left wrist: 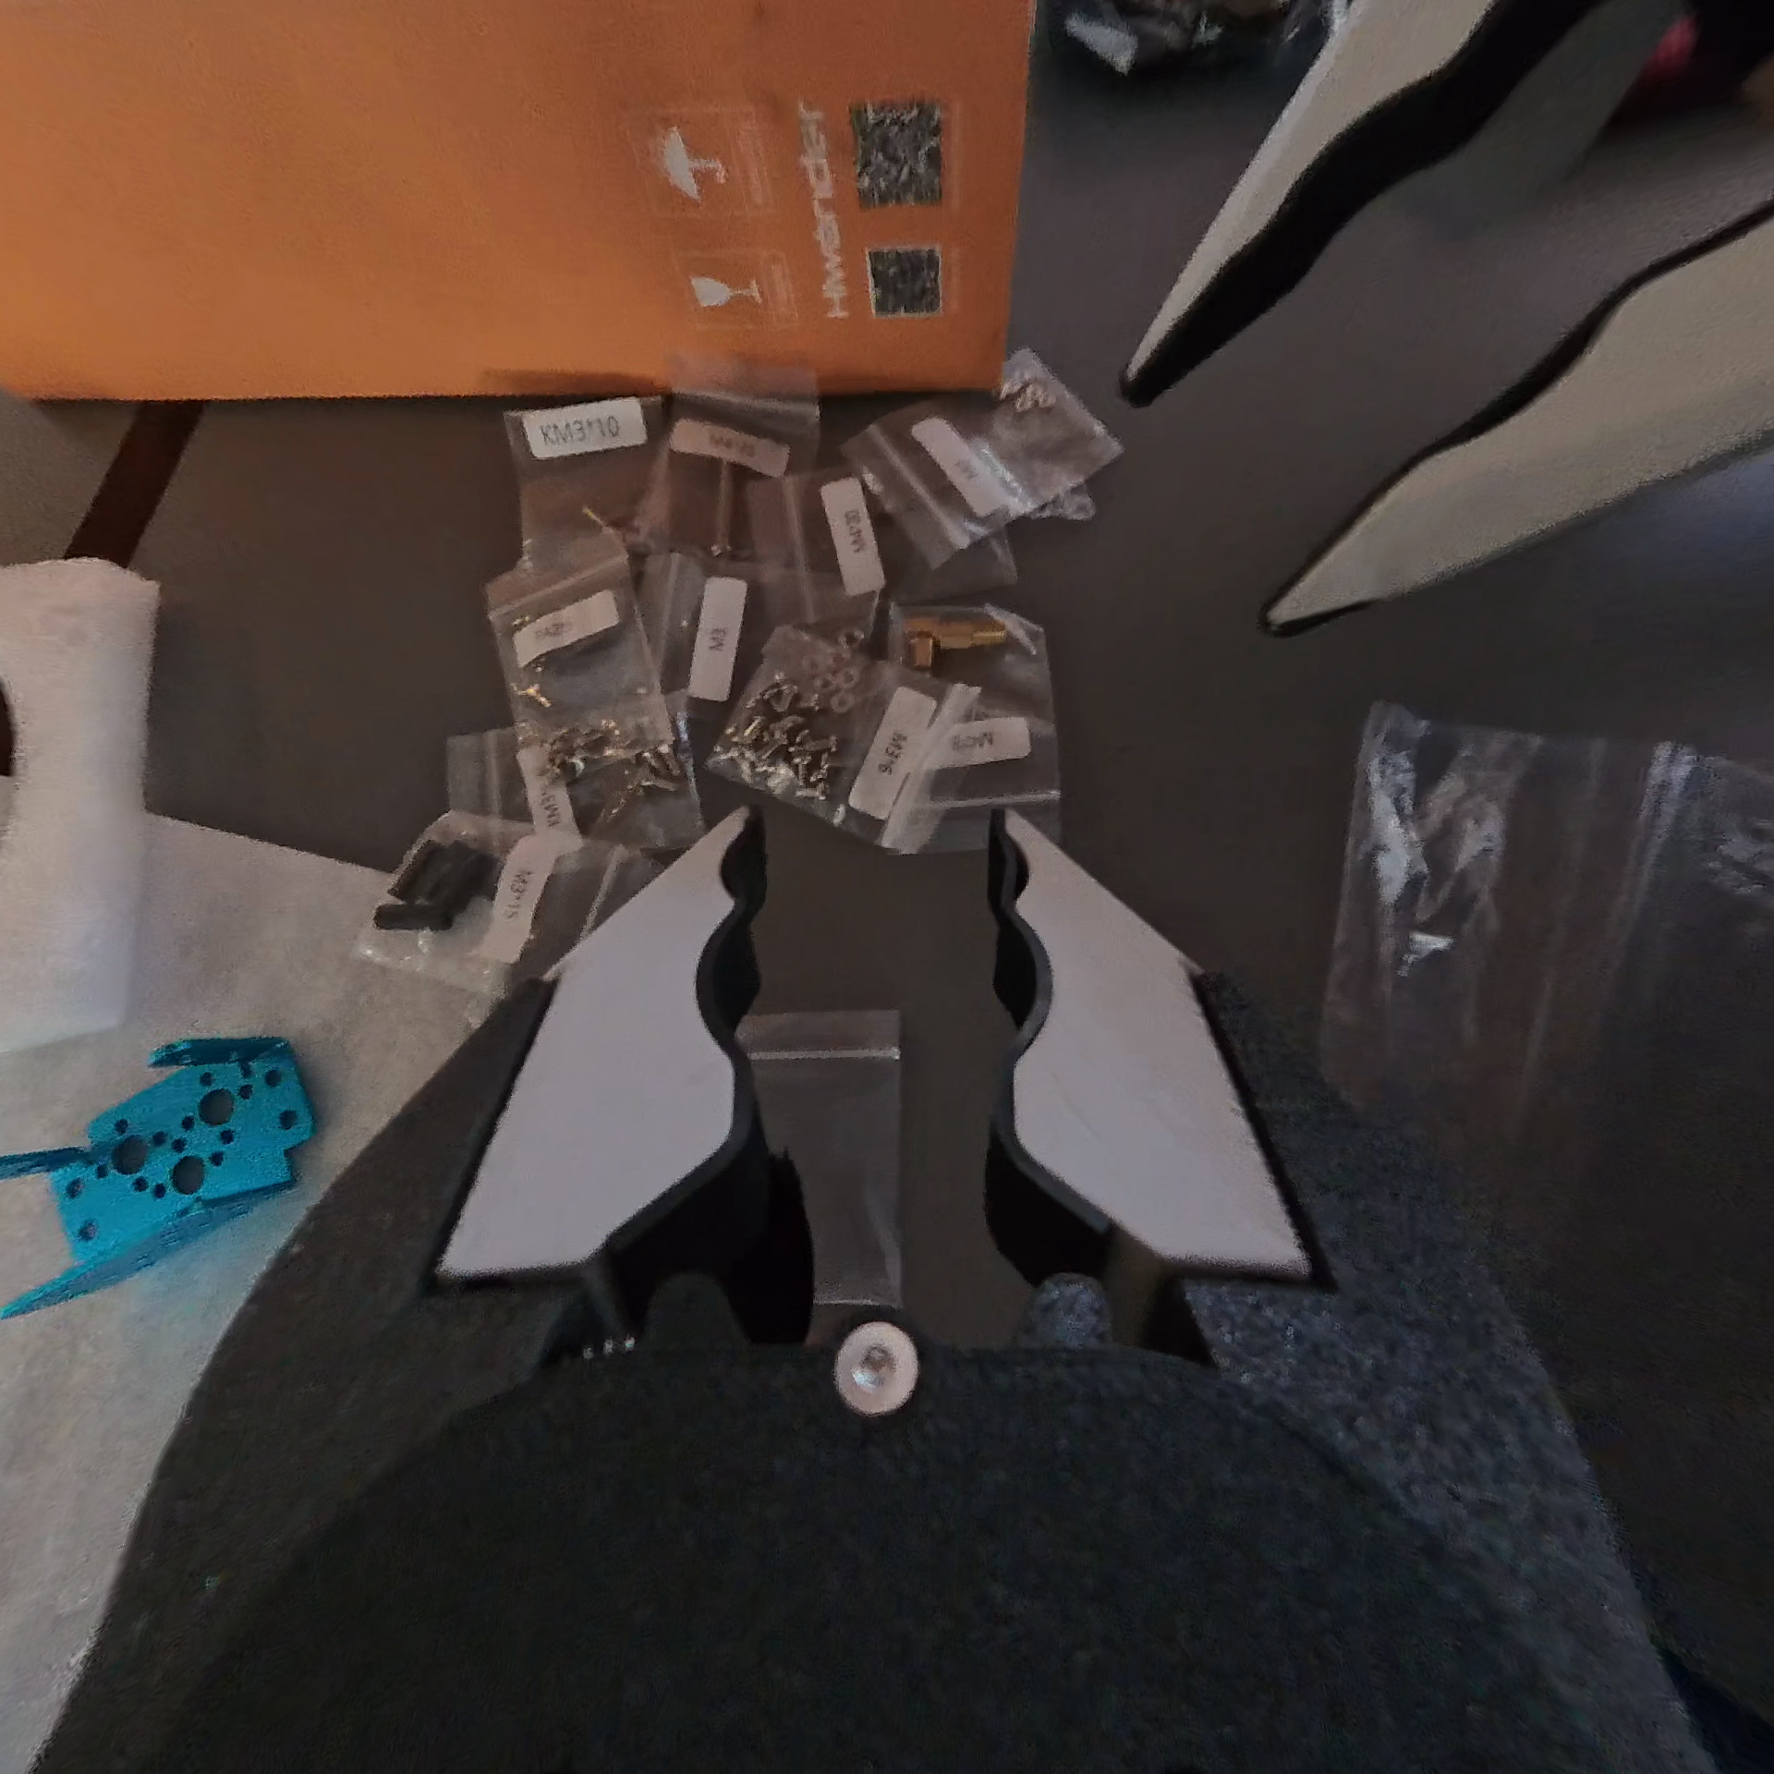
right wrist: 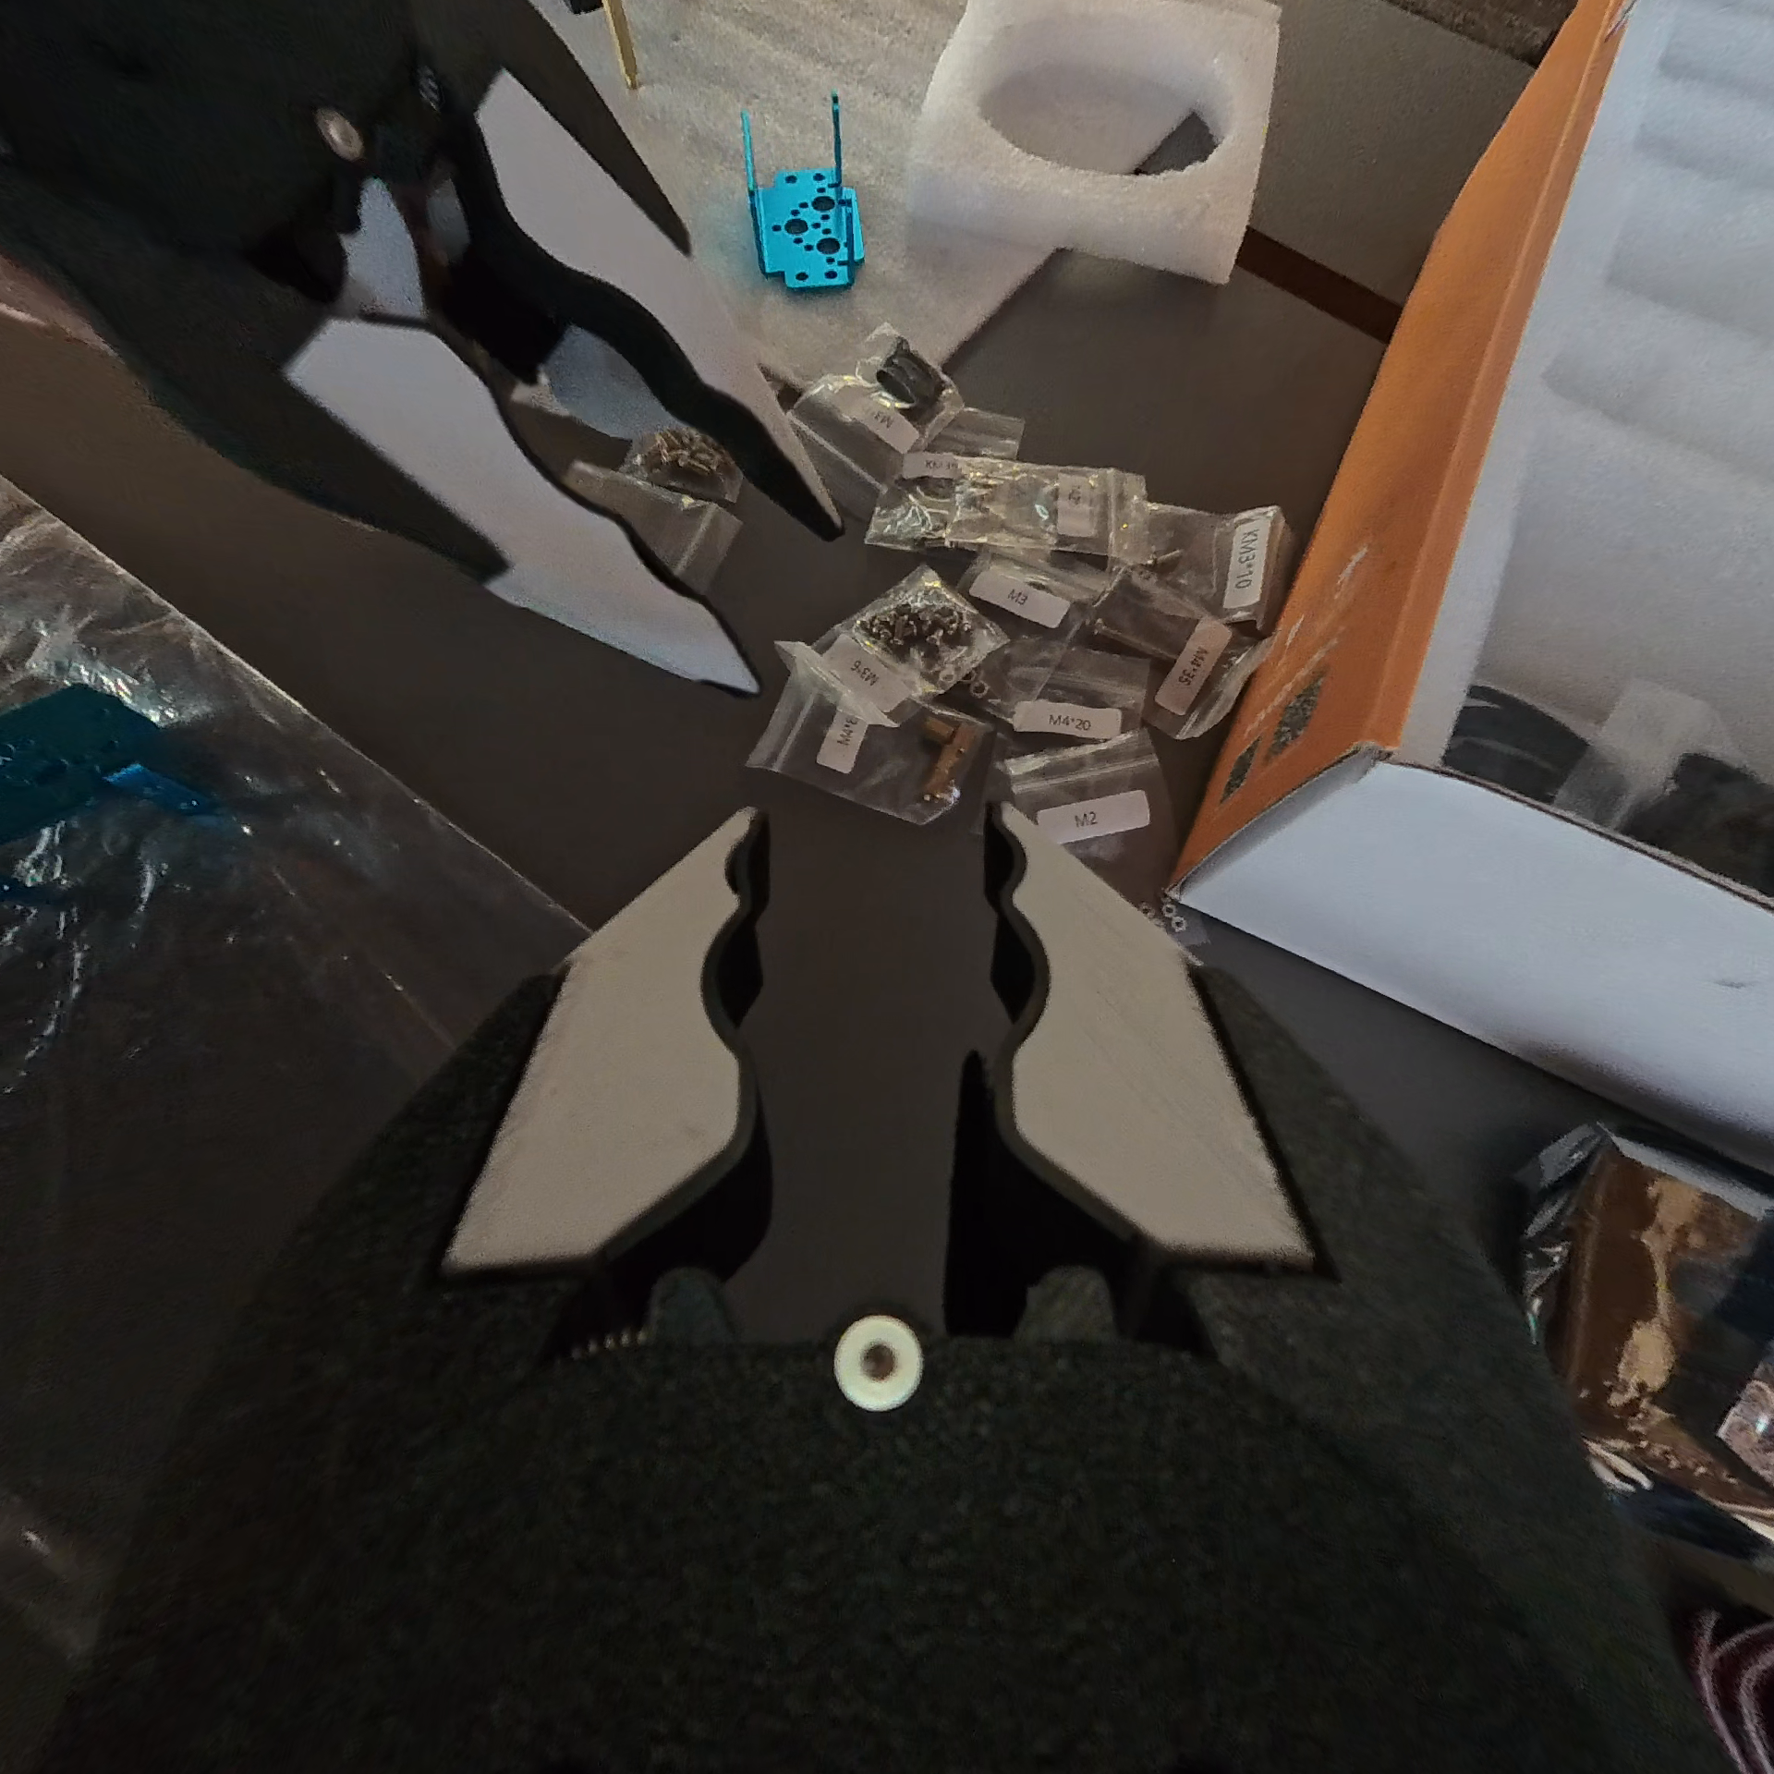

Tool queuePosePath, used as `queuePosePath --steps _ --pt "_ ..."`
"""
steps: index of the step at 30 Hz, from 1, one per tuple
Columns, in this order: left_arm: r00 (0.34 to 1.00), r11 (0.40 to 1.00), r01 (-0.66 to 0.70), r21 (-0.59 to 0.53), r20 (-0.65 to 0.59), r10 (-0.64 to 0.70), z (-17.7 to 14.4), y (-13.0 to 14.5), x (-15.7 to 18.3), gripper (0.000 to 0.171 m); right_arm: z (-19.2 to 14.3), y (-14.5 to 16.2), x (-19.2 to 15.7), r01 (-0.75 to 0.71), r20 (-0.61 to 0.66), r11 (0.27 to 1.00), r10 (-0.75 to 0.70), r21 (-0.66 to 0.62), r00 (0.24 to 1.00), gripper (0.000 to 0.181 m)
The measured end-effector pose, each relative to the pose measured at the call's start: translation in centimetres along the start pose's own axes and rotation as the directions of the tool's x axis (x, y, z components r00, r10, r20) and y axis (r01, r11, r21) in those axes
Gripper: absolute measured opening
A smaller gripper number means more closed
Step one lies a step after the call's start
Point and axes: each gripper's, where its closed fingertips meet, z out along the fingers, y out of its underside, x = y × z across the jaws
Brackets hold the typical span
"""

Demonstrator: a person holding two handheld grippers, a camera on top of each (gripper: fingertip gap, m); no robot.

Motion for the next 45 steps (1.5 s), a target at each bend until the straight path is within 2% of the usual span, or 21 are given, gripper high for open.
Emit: queuePosePath --steps 3,6,8,11,20,27,32,37,39,41,42,43,45 --pt "0.998 1.000 -0.008 0.010 0.060 0.007 0.1 -0.4 -1.3 0.047 0.1 -0.1 -0.3 0.002 0.008 1.000 -0.002 0.001 1.000 0.044" --pt "0.993 0.999 0.052 0.012 0.106 -0.053 0.1 -0.7 -3.8 0.048 0.0 -0.1 -0.4 0.004 0.010 1.000 -0.004 0.000 1.000 0.043" --pt "0.990 0.995 0.094 0.012 0.104 -0.095 0.4 -0.8 -5.2 0.050 0.0 -0.2 -0.5 0.000 0.013 1.000 0.000 0.003 1.000 0.043" --pt "0.992 0.996 0.085 -0.004 0.095 -0.084 1.1 -0.8 -6.1 0.052 -0.1 -0.3 -0.3 -0.004 0.010 1.000 0.004 0.008 1.000 0.043" --pt "0.997 0.999 0.040 -0.023 0.060 -0.038 2.9 -2.3 -6.4 0.052 -0.2 -0.2 0.2 -0.013 -0.009 1.000 0.014 0.011 1.000 0.042" --pt "1.000 1.000 0.019 0.013 0.003 -0.019 4.0 -4.7 -5.6 0.052 -0.6 -0.3 0.8 -0.026 -0.026 1.000 0.026 0.017 0.999 0.041" --pt "1.000 1.000 -0.011 0.007 0.021 0.011 5.2 -5.3 -6.1 0.052 -0.6 -0.2 1.1 -0.030 -0.036 0.999 0.031 0.014 0.999 0.040" --pt "0.988 0.988 0.154 0.023 -0.023 -0.153 7.2 -6.6 -8.6 0.051 -0.6 -0.2 1.0 -0.027 -0.033 1.000 0.028 0.013 0.999 0.040" --pt "0.976 0.980 0.199 0.009 -0.093 -0.198 8.3 -6.8 -9.0 0.047 -0.7 -0.2 1.0 -0.028 -0.034 1.000 0.028 0.013 0.999 0.040" --pt "0.930 0.962 0.271 -0.029 -0.248 -0.270 9.1 -7.0 -7.9 0.046 -0.7 -0.3 1.1 -0.031 -0.032 0.999 0.032 0.017 0.999 0.040" --pt "0.917 0.957 0.289 -0.034 -0.278 -0.287 9.2 -7.1 -7.9 0.038 -0.7 -0.3 1.1 -0.035 -0.028 0.999 0.035 0.020 0.999 0.040" --pt "0.918 0.961 0.273 -0.044 -0.287 -0.274 9.3 -6.9 -8.0 0.010 -0.7 -0.3 1.1 -0.038 -0.026 0.999 0.039 0.021 0.999 0.039" --pt "0.911 0.954 0.290 -0.082 -0.281 -0.301 9.1 -6.3 -8.3 0.001 -0.8 -0.3 1.2 -0.041 -0.030 0.999 0.042 0.024 0.999 0.039"
